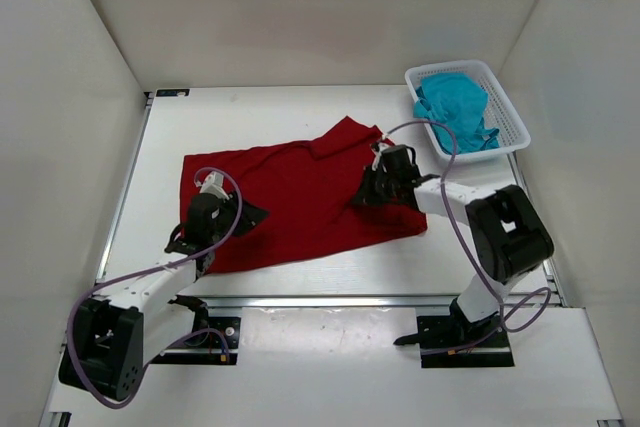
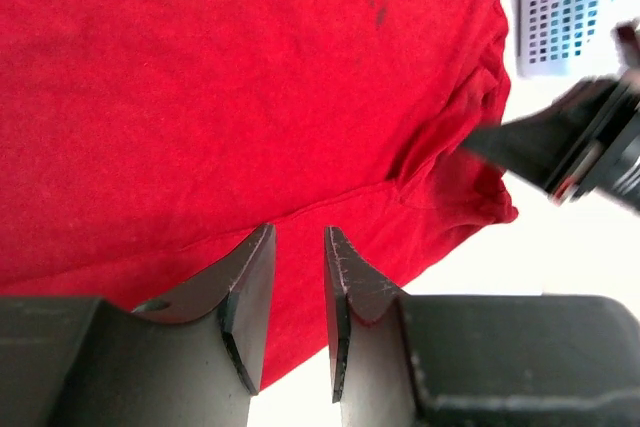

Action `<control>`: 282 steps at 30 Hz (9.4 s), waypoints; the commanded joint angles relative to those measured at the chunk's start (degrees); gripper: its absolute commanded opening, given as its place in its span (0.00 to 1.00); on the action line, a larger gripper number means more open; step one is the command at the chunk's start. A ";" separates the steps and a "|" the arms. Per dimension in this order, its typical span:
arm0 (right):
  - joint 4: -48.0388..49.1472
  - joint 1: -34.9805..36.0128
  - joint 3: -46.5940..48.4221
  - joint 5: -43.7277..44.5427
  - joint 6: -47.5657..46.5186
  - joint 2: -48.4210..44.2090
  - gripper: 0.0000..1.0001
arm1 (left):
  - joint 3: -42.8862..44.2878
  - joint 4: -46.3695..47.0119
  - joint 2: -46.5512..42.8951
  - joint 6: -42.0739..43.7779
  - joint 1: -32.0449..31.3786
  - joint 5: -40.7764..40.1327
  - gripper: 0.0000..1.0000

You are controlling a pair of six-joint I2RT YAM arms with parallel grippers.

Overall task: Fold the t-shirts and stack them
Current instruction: Fold the flattened tshirt in 1/3 of the way, then grap the side of the flattened tshirt furthest away from the robot with both arms, then fold the other side of the tshirt into a rectangle

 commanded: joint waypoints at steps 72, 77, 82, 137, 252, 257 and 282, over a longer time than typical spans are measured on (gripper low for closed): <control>0.39 -1.72 6.77 0.34 -3.98 -2.76 0.00 | 54.42 -26.07 48.87 19.07 23.54 -9.39 0.40; 2.50 -2.08 5.72 -3.01 -3.62 -2.49 0.01 | 59.35 -27.83 54.85 20.13 27.24 -10.44 0.43; 4.34 -1.37 2.65 -4.59 -3.01 -2.23 0.01 | 61.03 -27.75 56.78 20.83 29.09 -11.94 0.50; -35.48 -10.25 102.85 4.29 -16.28 62.38 0.49 | 51.19 -19.84 49.05 20.40 26.53 -9.04 0.00; -23.08 3.34 -6.34 27.15 -9.06 -37.31 0.23 | 15.51 -20.46 -0.94 17.93 29.28 -9.21 0.52; -22.63 13.29 -0.37 24.07 -13.19 -22.58 0.00 | 10.86 -17.56 -6.66 15.39 18.49 -8.07 0.41; -15.96 14.01 9.06 25.38 -16.89 1.20 0.27 | -6.12 -6.66 -16.16 5.37 -2.29 -5.70 0.39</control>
